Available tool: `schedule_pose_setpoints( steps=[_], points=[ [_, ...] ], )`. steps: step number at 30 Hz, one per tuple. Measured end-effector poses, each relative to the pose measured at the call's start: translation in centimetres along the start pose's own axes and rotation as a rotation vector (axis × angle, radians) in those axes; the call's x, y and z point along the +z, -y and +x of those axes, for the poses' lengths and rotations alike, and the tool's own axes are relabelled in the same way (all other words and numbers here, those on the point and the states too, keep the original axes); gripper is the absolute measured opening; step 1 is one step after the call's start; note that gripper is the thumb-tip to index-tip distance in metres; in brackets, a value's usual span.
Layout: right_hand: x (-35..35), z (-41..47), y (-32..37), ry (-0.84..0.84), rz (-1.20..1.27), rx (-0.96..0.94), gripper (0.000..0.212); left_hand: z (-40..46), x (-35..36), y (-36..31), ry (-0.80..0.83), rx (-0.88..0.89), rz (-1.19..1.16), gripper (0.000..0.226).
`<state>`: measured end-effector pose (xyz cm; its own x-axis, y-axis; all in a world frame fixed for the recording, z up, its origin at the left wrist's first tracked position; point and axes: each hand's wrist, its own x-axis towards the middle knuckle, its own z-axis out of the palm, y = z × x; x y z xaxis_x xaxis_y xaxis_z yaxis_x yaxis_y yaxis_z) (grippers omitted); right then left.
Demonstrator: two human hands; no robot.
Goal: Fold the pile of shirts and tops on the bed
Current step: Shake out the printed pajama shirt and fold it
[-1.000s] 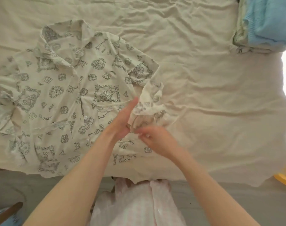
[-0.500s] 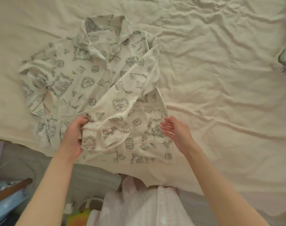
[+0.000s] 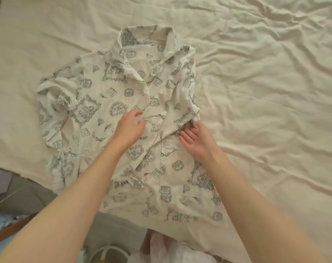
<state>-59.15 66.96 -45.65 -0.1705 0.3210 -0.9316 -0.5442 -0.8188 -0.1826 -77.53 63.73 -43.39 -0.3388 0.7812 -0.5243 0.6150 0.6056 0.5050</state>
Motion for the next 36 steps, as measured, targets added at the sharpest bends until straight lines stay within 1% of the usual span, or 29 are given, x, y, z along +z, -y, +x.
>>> schedule_pose_setpoints(
  steps=[2,4,5,6,7,9,11,12,14,15,16,18,19,21,23,25,27,29,32,34,35,36],
  points=[
    [0.4,0.8,1.3,-0.078,0.255,-0.024,0.052,2.9,1.0,-2.1,0.011,0.090,0.025,0.041],
    [0.0,1.7,2.9,-0.143,0.481,-0.014,0.047,5.2,1.9,-3.9,0.015,0.106,-0.009,0.046],
    [-0.2,2.0,3.5,-0.155,0.548,-0.005,0.046,6.2,2.4,-4.7,0.013,0.099,-0.031,0.048],
    [-0.4,2.2,3.9,-0.157,0.580,-0.002,0.046,7.1,2.8,-5.5,0.011,0.099,-0.032,0.049],
    [-0.5,2.4,4.0,-0.156,0.561,-0.003,0.046,7.9,3.3,-6.0,0.013,0.107,-0.014,0.050],
    [-0.5,2.7,3.8,-0.142,0.411,0.012,0.048,9.5,4.1,-7.1,0.030,0.137,0.000,0.051],
    [0.0,2.8,3.9,-0.099,0.275,0.076,0.050,11.3,4.6,-8.5,0.028,0.173,0.004,0.050],
    [0.5,2.9,3.8,-0.092,0.239,0.106,0.050,11.8,4.6,-9.0,0.025,0.177,-0.013,0.050],
    [1.4,3.5,4.5,-0.117,0.228,0.111,0.044,13.4,4.9,-10.7,0.032,0.132,-0.103,0.055],
    [1.6,4.0,4.8,-0.154,0.252,0.106,0.039,14.1,5.1,-11.5,0.039,0.089,-0.153,0.056],
    [1.9,4.3,5.2,-0.187,0.288,0.115,0.034,14.8,5.3,-12.3,0.047,0.057,-0.185,0.050],
    [2.0,4.4,6.0,-0.191,0.390,0.170,0.023,16.3,5.5,-13.6,0.063,0.042,-0.170,0.022],
    [2.0,4.2,6.3,-0.160,0.459,0.196,0.020,16.9,5.7,-14.2,0.067,0.030,-0.179,0.017],
    [1.7,3.9,7.1,-0.095,0.614,0.211,0.024,18.1,5.9,-15.3,0.062,-0.037,-0.276,0.015],
    [1.1,4.2,7.7,-0.046,0.753,0.187,0.023,19.2,6.2,-16.3,0.039,-0.079,-0.388,0.022],
    [0.6,4.6,8.2,-0.011,0.830,0.172,0.024,20.1,6.6,-16.8,0.020,-0.058,-0.415,0.032],
    [0.4,4.7,8.5,0.020,0.804,0.163,0.029,20.7,7.2,-16.9,0.012,-0.044,-0.391,0.033],
    [0.4,5.1,7.9,0.020,0.658,0.124,0.029,21.0,7.8,-16.9,0.026,-0.033,-0.389,0.029],
    [0.0,6.5,6.3,-0.121,0.464,0.018,0.024,21.2,8.1,-16.5,0.073,-0.016,-0.426,0.011],
    [-0.4,7.1,5.8,-0.207,0.395,-0.056,0.022,21.3,8.1,-16.3,0.147,-0.001,-0.418,0.024],
    [-0.4,7.2,5.8,-0.219,0.394,-0.080,0.022,21.4,8.1,-16.4,0.160,0.005,-0.386,0.020],
    [-0.2,7.2,5.8,-0.217,0.414,-0.090,0.022,21.7,8.0,-16.4,0.150,-0.007,-0.351,0.011]
  ],
)
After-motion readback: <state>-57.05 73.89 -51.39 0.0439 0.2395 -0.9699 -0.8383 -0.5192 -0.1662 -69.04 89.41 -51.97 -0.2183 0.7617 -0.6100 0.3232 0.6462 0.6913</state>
